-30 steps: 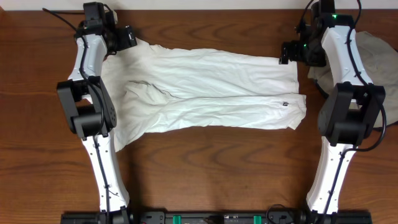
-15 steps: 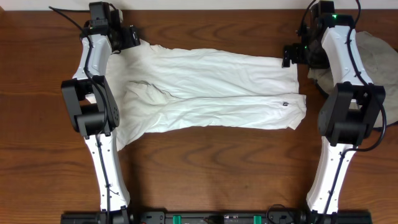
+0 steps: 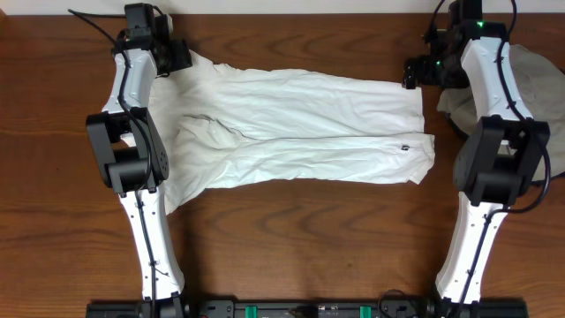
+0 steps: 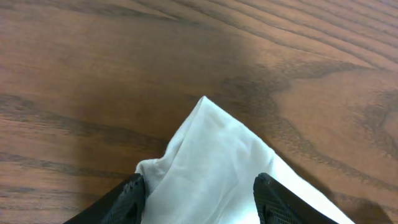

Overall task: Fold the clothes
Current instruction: 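Grasp the shirt's far left and far right corners with both grippers, then fold the far half toward the near edge with both grippers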

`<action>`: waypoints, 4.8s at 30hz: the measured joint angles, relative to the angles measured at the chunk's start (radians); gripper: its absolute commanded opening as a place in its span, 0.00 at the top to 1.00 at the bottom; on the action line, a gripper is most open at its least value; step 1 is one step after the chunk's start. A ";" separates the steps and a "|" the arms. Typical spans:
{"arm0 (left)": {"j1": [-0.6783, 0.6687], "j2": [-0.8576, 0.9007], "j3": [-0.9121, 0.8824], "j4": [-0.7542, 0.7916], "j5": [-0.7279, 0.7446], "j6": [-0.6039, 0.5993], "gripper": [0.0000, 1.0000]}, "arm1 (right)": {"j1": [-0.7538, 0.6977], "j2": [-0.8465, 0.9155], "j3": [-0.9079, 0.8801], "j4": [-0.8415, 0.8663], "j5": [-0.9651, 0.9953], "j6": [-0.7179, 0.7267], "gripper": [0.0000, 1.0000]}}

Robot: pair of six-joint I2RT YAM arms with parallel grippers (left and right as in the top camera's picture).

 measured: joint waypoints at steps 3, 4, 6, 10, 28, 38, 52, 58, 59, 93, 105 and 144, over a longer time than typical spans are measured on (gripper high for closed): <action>0.000 0.000 0.000 0.000 0.000 0.000 0.42 | 0.000 0.038 0.000 0.008 -0.013 -0.003 0.05; 0.000 0.000 0.000 0.000 0.000 0.000 0.41 | 0.000 0.050 0.000 0.013 -0.015 -0.004 0.06; 0.000 0.000 0.000 0.000 0.000 0.000 0.39 | 0.000 0.073 0.000 0.023 -0.019 -0.007 0.06; -0.001 0.000 0.003 -0.003 0.008 0.001 0.26 | 0.000 0.079 0.000 0.046 -0.043 -0.011 0.08; -0.001 0.007 0.003 -0.008 0.011 0.000 0.86 | 0.000 0.082 0.000 0.107 -0.163 0.015 0.65; -0.001 0.008 0.003 -0.009 0.015 -0.001 0.94 | 0.000 0.082 0.000 0.106 -0.169 0.071 0.99; -0.001 -0.017 0.001 -0.099 0.030 -0.002 0.94 | -0.002 0.080 0.000 0.093 -0.169 0.092 0.99; -0.001 -0.075 0.001 -0.184 0.080 -0.002 0.94 | -0.004 0.068 0.000 0.038 -0.169 0.092 0.99; -0.001 -0.087 0.001 -0.200 0.084 -0.002 0.94 | -0.004 0.066 0.000 0.030 -0.169 0.093 0.99; 0.061 -0.312 0.000 -0.776 0.109 -0.001 0.94 | -0.032 -0.080 0.001 -0.254 -0.100 0.093 0.99; 0.219 -0.312 0.000 -0.842 0.158 0.000 0.94 | -0.099 -0.080 0.001 -0.285 -0.092 0.134 0.99; 0.215 -0.312 -0.084 -1.077 0.173 0.082 0.94 | -0.105 -0.080 0.001 -0.616 -0.055 0.179 0.99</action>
